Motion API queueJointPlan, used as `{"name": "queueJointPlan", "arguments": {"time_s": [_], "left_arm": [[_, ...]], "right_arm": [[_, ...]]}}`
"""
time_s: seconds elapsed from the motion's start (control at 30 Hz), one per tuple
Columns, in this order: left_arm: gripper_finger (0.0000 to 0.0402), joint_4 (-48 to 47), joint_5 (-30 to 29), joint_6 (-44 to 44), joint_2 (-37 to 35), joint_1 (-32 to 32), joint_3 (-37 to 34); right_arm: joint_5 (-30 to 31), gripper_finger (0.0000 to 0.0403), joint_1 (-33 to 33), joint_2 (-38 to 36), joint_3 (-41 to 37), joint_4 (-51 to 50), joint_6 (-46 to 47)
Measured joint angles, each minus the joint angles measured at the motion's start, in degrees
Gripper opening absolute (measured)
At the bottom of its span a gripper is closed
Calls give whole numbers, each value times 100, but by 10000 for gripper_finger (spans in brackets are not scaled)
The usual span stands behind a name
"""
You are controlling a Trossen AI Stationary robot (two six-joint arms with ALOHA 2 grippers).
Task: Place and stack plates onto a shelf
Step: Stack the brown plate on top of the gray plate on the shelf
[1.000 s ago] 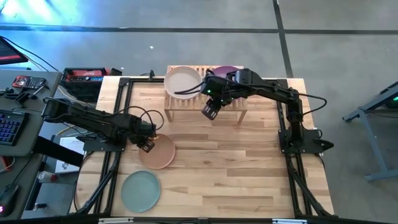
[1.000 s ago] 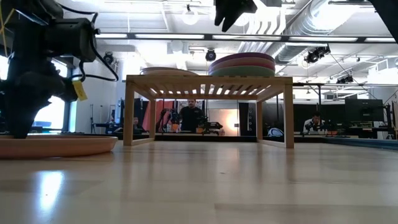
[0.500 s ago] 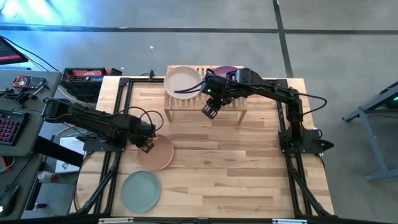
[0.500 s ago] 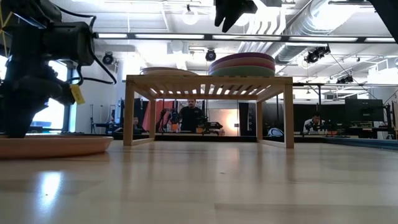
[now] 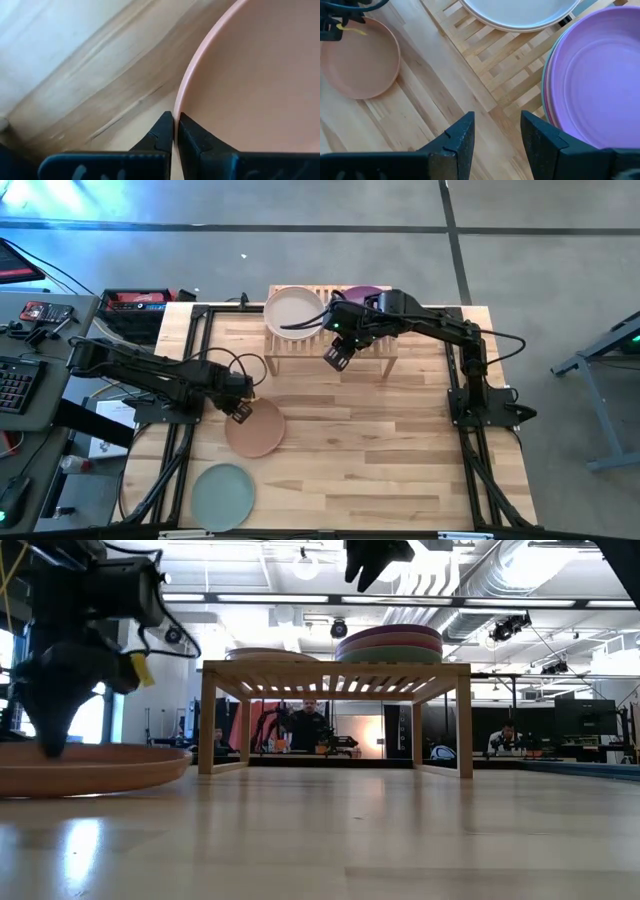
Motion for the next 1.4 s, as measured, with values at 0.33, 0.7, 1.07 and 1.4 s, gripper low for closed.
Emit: {"name": "queueJointPlan", "arguments": {"time_s": [0.33, 0.7, 1.07, 1.4], "left_arm": [[1, -951, -160, 645, -55, 345, 1182], [1, -1973, -294, 1462, -57, 970, 3064], [1, -1912, -1008, 2479, -20, 2491, 4572], [1, -1591, -1392, 3347, 530, 3862, 5443]], "right_arm": [[77, 138, 0, 0, 0, -1, -163], [105, 138, -2, 0, 0, -2, -163], [611, 138, -2, 0, 0, 186, -163], [2792, 138, 14, 0, 0, 533, -357]]}}
